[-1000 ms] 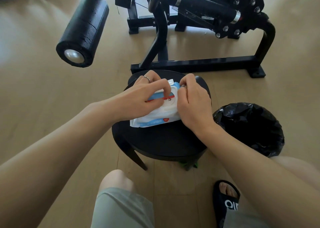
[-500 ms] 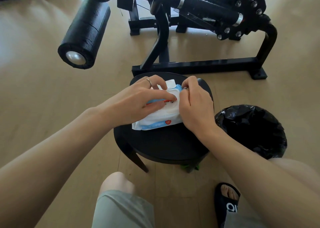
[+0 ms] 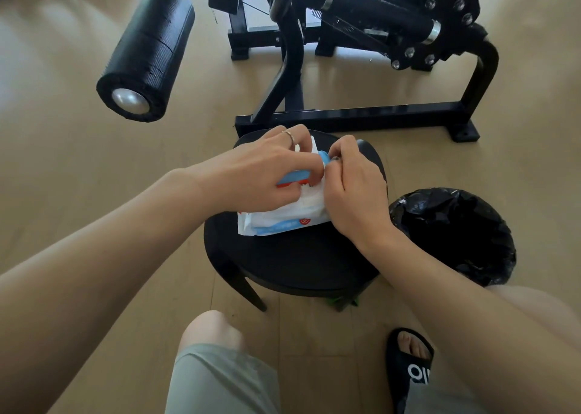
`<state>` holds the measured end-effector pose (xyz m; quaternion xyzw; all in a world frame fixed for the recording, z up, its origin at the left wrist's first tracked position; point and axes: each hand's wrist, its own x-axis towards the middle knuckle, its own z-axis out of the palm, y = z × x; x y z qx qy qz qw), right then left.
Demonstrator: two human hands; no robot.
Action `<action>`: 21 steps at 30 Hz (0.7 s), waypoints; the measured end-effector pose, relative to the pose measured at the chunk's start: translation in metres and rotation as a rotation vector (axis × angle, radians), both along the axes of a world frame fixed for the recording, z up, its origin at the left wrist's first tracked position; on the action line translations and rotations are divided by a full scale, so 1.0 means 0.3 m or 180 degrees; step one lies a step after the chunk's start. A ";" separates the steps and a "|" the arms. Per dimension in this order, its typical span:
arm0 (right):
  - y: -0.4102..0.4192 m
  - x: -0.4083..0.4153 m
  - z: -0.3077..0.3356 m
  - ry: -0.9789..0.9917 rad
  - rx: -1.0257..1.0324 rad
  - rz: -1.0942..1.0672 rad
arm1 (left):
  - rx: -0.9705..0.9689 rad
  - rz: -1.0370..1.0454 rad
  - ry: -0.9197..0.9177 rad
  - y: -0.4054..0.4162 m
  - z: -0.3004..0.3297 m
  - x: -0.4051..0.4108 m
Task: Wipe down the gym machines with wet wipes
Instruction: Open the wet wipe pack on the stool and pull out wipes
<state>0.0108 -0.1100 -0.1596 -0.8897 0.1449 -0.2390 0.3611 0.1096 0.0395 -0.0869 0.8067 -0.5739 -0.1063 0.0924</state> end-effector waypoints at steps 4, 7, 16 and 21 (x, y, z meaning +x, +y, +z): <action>-0.002 0.001 -0.001 0.0033 -0.0027 0.0018 | -0.0432 -0.0399 -0.0564 0.009 -0.008 0.007; 0.000 0.006 0.000 0.0041 -0.0087 0.0012 | -0.0536 -0.0806 -0.0982 0.019 -0.015 0.014; 0.000 0.009 0.002 0.0068 -0.0108 -0.0010 | -0.0426 -0.1163 -0.1111 0.028 -0.022 0.029; 0.000 0.008 0.001 0.0067 -0.0094 -0.0012 | -0.0383 -0.1155 -0.1043 0.007 -0.018 0.029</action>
